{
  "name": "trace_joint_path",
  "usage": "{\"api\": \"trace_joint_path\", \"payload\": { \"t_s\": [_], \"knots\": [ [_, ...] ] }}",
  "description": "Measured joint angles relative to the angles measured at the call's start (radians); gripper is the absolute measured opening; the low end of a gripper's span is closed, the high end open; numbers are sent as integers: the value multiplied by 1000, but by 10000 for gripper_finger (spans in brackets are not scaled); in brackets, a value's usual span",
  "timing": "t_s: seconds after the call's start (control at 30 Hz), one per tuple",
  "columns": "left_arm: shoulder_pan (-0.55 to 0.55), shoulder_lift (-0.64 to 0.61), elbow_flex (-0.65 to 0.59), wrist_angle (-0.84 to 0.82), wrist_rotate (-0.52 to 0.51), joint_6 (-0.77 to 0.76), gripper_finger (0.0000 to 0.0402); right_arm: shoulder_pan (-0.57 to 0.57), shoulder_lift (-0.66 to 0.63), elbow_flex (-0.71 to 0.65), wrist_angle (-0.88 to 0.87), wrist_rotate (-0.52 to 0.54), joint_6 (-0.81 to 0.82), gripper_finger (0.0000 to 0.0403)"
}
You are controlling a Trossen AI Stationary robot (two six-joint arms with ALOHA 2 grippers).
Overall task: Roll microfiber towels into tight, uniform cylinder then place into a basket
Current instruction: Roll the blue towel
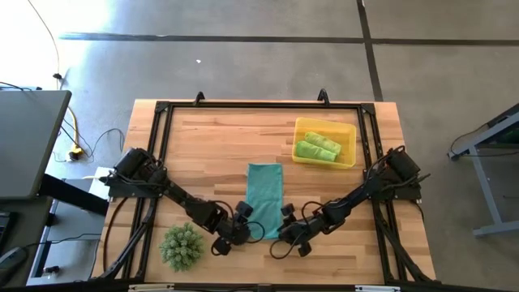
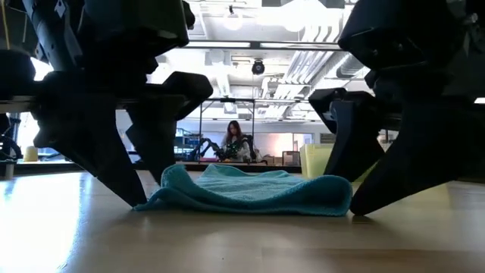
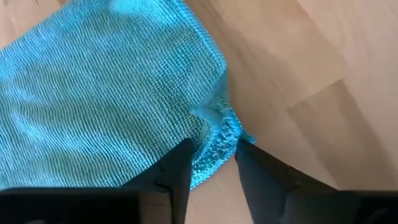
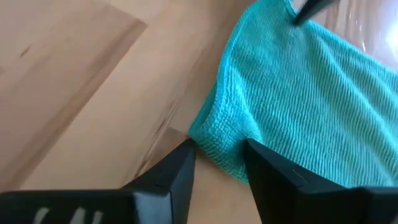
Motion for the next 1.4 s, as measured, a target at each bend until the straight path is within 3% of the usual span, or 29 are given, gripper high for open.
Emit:
{"api": "trace_joint_path", "payload": {
  "t_s": [0.33,0.6,0.93,1.17,1.4],
  "knots": [
    [-38,-6,-2,2,-26,-115,11,0,2,0,-3,-27,186,7],
    [-58,-33,-2,-4,-24,-283,8,-14,-1,0,-1,-73,279,2],
    [-64,-51,-3,-17,-31,-500,2,-71,-24,-1,-6,-237,410,1],
    [-63,-111,-2,-58,-87,-726,1,-126,-55,-2,-2,-310,633,0],
    [-52,-121,-2,-172,-120,-1018,1,-165,-53,-2,6,-310,910,0]
  ]
}}
